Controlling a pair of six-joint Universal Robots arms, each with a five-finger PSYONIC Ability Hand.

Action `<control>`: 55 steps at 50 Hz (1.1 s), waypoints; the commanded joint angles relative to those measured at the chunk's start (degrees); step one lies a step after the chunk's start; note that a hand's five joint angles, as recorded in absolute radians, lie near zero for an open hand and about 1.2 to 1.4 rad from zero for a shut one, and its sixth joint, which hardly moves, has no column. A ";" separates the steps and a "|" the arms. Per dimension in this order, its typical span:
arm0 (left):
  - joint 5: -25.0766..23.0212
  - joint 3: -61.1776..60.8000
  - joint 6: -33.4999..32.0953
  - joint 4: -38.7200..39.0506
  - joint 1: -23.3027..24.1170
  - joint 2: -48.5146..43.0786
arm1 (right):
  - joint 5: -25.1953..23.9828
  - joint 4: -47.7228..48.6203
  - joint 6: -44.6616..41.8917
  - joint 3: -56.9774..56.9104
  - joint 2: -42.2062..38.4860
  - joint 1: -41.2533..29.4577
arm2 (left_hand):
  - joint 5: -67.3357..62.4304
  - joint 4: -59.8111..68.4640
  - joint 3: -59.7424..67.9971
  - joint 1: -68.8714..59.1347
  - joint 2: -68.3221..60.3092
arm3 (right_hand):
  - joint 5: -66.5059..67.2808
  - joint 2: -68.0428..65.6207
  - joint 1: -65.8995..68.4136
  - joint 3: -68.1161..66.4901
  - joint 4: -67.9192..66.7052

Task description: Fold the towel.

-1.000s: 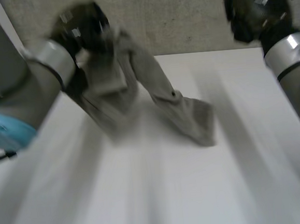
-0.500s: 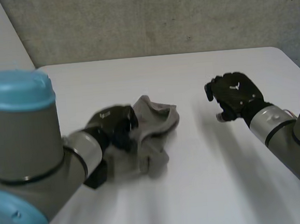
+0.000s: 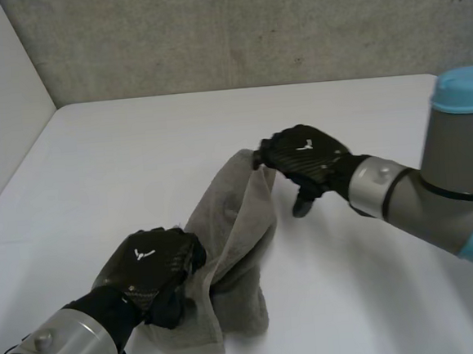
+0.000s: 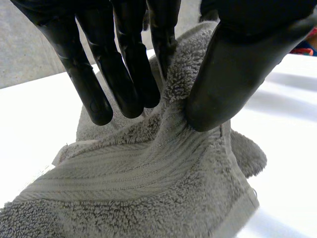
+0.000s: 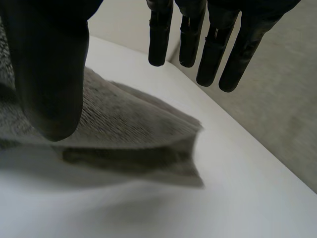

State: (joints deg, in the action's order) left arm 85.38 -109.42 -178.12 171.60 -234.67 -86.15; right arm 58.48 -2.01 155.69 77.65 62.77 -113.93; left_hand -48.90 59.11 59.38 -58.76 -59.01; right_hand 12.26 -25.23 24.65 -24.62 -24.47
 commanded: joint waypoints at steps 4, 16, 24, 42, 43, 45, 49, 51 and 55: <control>0.05 -2.81 -0.48 0.49 -2.53 0.19 | -0.74 -2.47 -2.75 -9.79 -9.84 -6.47 | -0.26 0.05 -0.22 -0.41 -0.15 | 1.11 1.86 -1.27 1.25 1.10; -1.54 -3.61 -0.74 0.49 -6.06 -0.69 | 0.76 -3.61 -13.13 -15.07 -16.80 -8.50 | -18.77 18.56 18.28 -18.91 -18.65 | 29.70 -26.73 27.32 -27.34 -27.50; -1.45 -0.53 -1.27 2.95 -7.47 -2.00 | 1.29 -5.46 -13.49 -23.95 -20.75 -8.76 | -21.10 20.89 20.62 -21.24 -20.99 | 57.74 -54.77 55.35 -55.38 -55.53; 2.67 52.70 -2.96 9.55 -15.21 -17.03 | 22.03 8.52 12.97 -50.94 -13.73 -8.06 | -21.10 20.89 20.62 -21.24 -20.99 | 57.74 -54.77 55.35 -55.38 -55.53; 2.68 52.73 -2.94 9.54 -15.20 -17.03 | 22.03 8.52 12.97 -50.93 -13.72 -8.06 | -21.10 20.89 20.62 -21.24 -20.99 | 57.74 -54.77 55.35 -55.38 -55.53; 3.47 52.91 -0.83 8.84 -14.76 -17.12 | 19.93 4.67 11.92 -49.45 -14.25 -8.41 | -21.10 20.89 20.62 -21.24 -20.99 | 50.97 -48.00 48.58 -48.61 -48.76; 3.48 46.96 3.38 7.70 -14.41 -16.07 | 18.07 -0.10 9.81 -46.63 -15.66 -8.76 | -21.10 20.89 20.62 -21.24 -20.99 | 8.85 -5.88 6.47 -6.49 -6.64; 3.47 43.24 3.65 7.87 -14.41 -15.19 | 17.81 -3.51 6.31 -43.74 -17.67 -8.76 | -21.10 20.89 20.62 -21.24 -20.99 | 0.79 2.18 -1.59 1.57 1.42; 3.39 32.90 3.39 8.58 -14.41 -12.91 | 18.16 -5.45 2.27 -40.32 -19.25 -8.76 | -21.10 20.89 20.62 -21.24 -20.99 | -1.07 4.04 -3.45 3.43 3.27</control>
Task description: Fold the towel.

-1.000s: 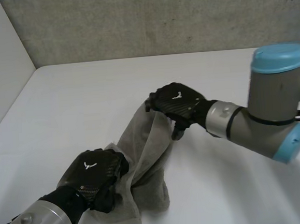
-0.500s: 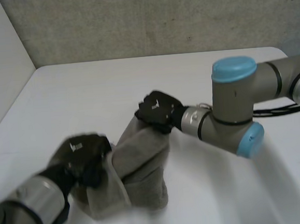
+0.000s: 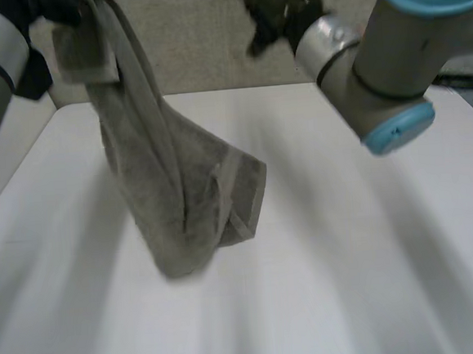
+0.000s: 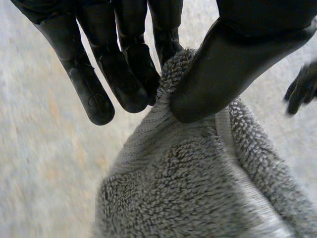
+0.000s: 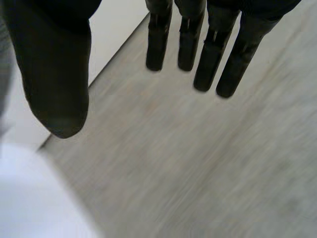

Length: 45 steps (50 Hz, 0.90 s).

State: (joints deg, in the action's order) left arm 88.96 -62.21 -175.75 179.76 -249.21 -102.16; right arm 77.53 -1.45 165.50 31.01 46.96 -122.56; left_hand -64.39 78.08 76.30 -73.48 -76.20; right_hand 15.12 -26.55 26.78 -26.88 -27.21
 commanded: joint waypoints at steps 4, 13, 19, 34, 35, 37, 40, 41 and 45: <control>-0.36 -21.69 1.02 0.33 -0.14 3.90 | -0.80 -6.81 -12.11 13.87 -3.98 -0.14 | -5.61 1.92 3.70 -6.52 -3.80 | -4.27 5.70 -5.94 6.03 6.37; -7.29 -38.14 0.23 0.76 -1.71 12.85 | -0.80 -6.46 -14.06 24.45 -3.28 0.48 | -5.61 1.92 3.70 -6.52 -3.80 | -4.10 5.53 -5.77 5.86 6.20; -11.88 -43.70 0.14 0.77 -4.62 20.78 | -0.80 -6.37 -13.89 27.26 -3.28 0.48 | -5.61 1.92 3.70 -6.52 -3.80 | -3.60 5.03 -5.26 5.36 5.69; -17.50 -52.40 0.23 0.85 -11.11 34.14 | -0.80 3.54 -7.56 35.95 -0.38 -5.23 | -5.61 1.92 3.70 -6.52 -3.80 | 1.79 -0.36 0.12 -0.03 0.31; -17.50 -52.66 0.23 0.94 -12.17 33.79 | -0.80 3.56 -7.56 35.96 -0.38 -5.23 | -5.61 1.92 3.70 -6.52 -3.80 | 1.78 -0.35 0.12 -0.02 0.31; -17.59 -52.84 0.23 0.94 -13.31 33.52 | -0.54 8.28 -6.86 38.06 0.67 -5.76 | -5.61 1.92 3.70 -6.52 -3.80 | 1.12 0.31 -0.55 0.64 0.98; -17.85 -53.02 0.32 1.03 -15.77 32.74 | -0.54 10.59 -5.62 38.86 1.12 -5.85 | -5.61 1.92 3.70 -6.52 -3.80 | 0.78 0.66 -0.89 0.99 1.32; -17.85 -53.02 0.32 1.03 -15.78 32.73 | -0.80 12.33 -4.23 39.21 1.29 -5.85 | -5.61 1.92 3.70 -6.52 -3.80 | 0.78 0.66 -0.89 0.99 1.32; -17.94 -53.10 0.32 1.64 -19.55 30.45 | -1.76 15.07 -2.20 37.99 0.68 -6.64 | -5.61 1.92 3.70 -6.52 -3.80 | 0.94 0.49 -0.72 0.82 1.15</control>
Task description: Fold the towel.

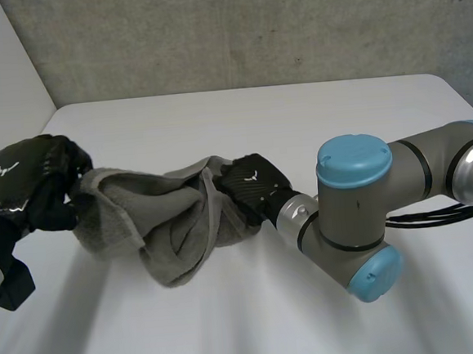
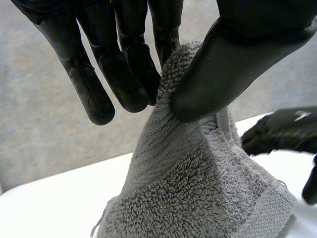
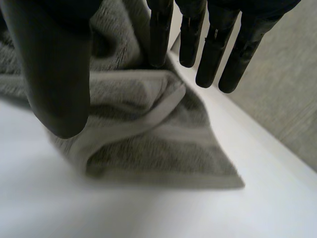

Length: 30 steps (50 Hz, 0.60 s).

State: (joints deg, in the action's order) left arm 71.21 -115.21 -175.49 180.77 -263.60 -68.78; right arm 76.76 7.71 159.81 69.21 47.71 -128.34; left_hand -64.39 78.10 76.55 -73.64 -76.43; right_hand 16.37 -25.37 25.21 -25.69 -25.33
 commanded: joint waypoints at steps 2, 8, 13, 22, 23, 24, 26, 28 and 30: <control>-0.20 -0.10 0.06 0.98 -6.04 -3.55 | -1.09 6.26 3.41 -1.35 -0.60 -1.13 | -5.61 1.90 3.45 -6.36 -3.57 | -0.31 -0.69 0.86 -0.38 -0.74; -0.28 0.25 0.59 3.00 -6.67 -5.75 | -0.30 3.64 3.23 -9.86 -6.30 -2.53 | -5.61 1.90 3.45 -6.36 -3.57 | 0.36 -1.36 1.53 -1.05 -1.41; -0.28 0.51 0.59 3.36 -6.41 -6.55 | -0.04 -0.49 3.14 -16.98 -10.87 -2.97 | -5.61 1.90 3.45 -6.36 -3.57 | 0.53 -1.53 1.70 -1.22 -1.58; -0.37 0.51 0.59 3.62 -6.05 -6.63 | 0.14 -7.10 -0.99 -27.46 -18.27 -4.03 | -5.61 1.90 3.45 -6.36 -3.57 | 1.71 -2.71 2.88 -2.40 -2.75; -0.37 0.51 0.59 3.62 -6.05 -6.63 | 0.40 -7.79 -1.94 -29.03 -19.49 -4.38 | -5.61 1.90 3.45 -6.36 -3.57 | 3.37 -4.38 4.54 -4.06 -4.42; -0.37 0.60 0.59 3.62 -6.23 -6.63 | 0.84 -8.24 -2.65 -30.53 -20.37 -4.64 | -5.61 1.90 3.45 -6.36 -3.57 | 7.89 -8.89 9.06 -8.57 -8.93; -0.37 0.60 0.59 3.62 -6.40 -6.63 | 1.37 -8.50 -3.18 -31.41 -20.99 -4.73 | -5.61 1.90 3.45 -6.36 -3.57 | 12.76 -13.77 13.93 -13.45 -13.81; -0.37 0.69 0.59 3.80 -6.58 -6.81 | 1.90 -8.68 -3.62 -32.12 -21.43 -4.73 | -5.61 1.90 3.45 -6.36 -3.57 | 16.34 -17.35 17.51 -17.03 -17.39; -0.37 0.78 0.68 4.41 -6.76 -7.60 | 2.42 -8.77 -3.89 -32.47 -21.70 -4.73 | -5.61 1.90 3.45 -6.36 -3.57 | 20.55 -21.55 21.72 -21.24 -21.59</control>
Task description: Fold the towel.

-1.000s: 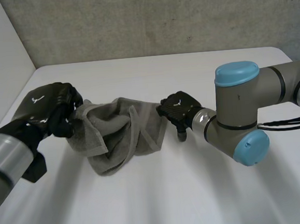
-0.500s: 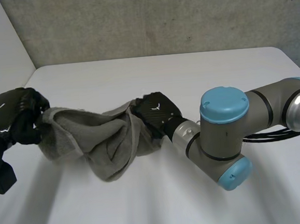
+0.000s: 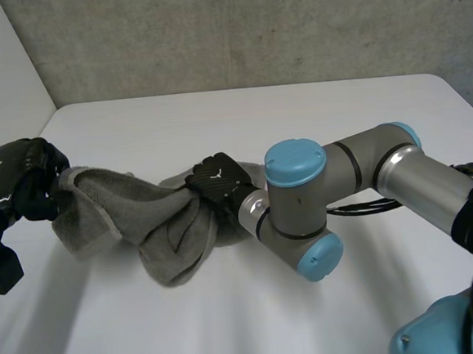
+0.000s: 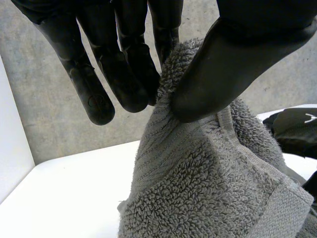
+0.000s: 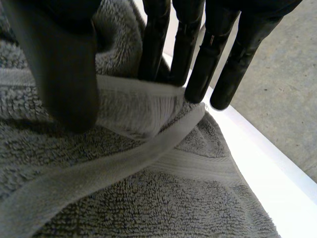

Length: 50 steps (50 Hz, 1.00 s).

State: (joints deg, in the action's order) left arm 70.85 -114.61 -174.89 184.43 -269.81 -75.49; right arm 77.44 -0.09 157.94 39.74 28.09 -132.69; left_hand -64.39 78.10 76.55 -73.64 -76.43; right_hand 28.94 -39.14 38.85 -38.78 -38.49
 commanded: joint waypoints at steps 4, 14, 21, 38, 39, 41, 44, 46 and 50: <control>0.08 0.53 -0.01 1.54 -0.54 -1.42 | 2.46 -0.97 -2.99 -3.09 -2.08 -0.37 | -5.61 1.90 3.45 -6.36 -3.57 | 30.77 -30.57 30.86 -30.93 -31.21; 0.35 4.31 0.61 1.54 -0.36 -3.53 | 2.72 -3.78 -2.81 -0.72 4.60 0.59 | -5.61 1.90 3.45 -6.36 -3.57 | 41.06 -40.86 41.15 -41.22 -41.51; 1.05 13.34 6.21 -0.73 0.87 -4.14 | 2.37 -6.86 1.30 7.26 24.60 7.61 | -5.61 1.90 3.45 -6.36 -3.57 | 41.06 -40.86 41.15 -41.22 -41.51; 0.87 23.12 16.16 -11.64 2.71 -3.35 | -4.93 -13.89 7.03 19.93 54.70 22.04 | -5.61 1.90 3.45 -6.36 -3.57 | 41.06 -40.86 41.15 -41.22 -41.51; 0.87 23.12 16.16 -11.64 2.71 -3.35 | -6.32 -14.50 7.12 21.67 56.09 23.17 | -5.61 1.90 3.45 -6.36 -3.57 | 41.06 -40.86 41.15 -41.22 -41.51; 0.78 22.33 17.04 -11.90 2.98 -3.44 | -7.56 -14.94 7.12 23.45 57.52 24.15 | -5.61 1.90 3.45 -6.36 -3.57 | 41.06 -40.86 41.15 -41.22 -41.51; 0.35 20.22 18.10 -12.17 3.42 -3.44 | -9.49 -14.94 7.03 27.12 60.93 25.81 | -5.61 1.90 3.45 -6.36 -3.57 | 41.06 -40.86 41.15 -41.22 -41.51; 0.26 17.86 17.92 -12.17 3.51 -3.44 | -10.11 -14.68 6.85 28.99 62.52 26.79 | -5.61 1.90 3.45 -6.36 -3.57 | 41.06 -40.86 41.15 -41.22 -41.51; 0.17 15.57 17.66 -11.73 3.51 -3.79 | -11.78 -13.37 5.98 32.93 64.46 29.15 | -5.61 1.90 3.45 -6.36 -3.57 | 41.06 -40.86 41.15 -41.22 -41.51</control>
State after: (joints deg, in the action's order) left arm 71.22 -95.18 -156.99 172.17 -266.40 -78.95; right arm 67.79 -14.92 164.81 67.61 89.76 -106.30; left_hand -64.39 78.11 76.56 -73.65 -76.43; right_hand 66.61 -75.77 75.62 -76.55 -76.83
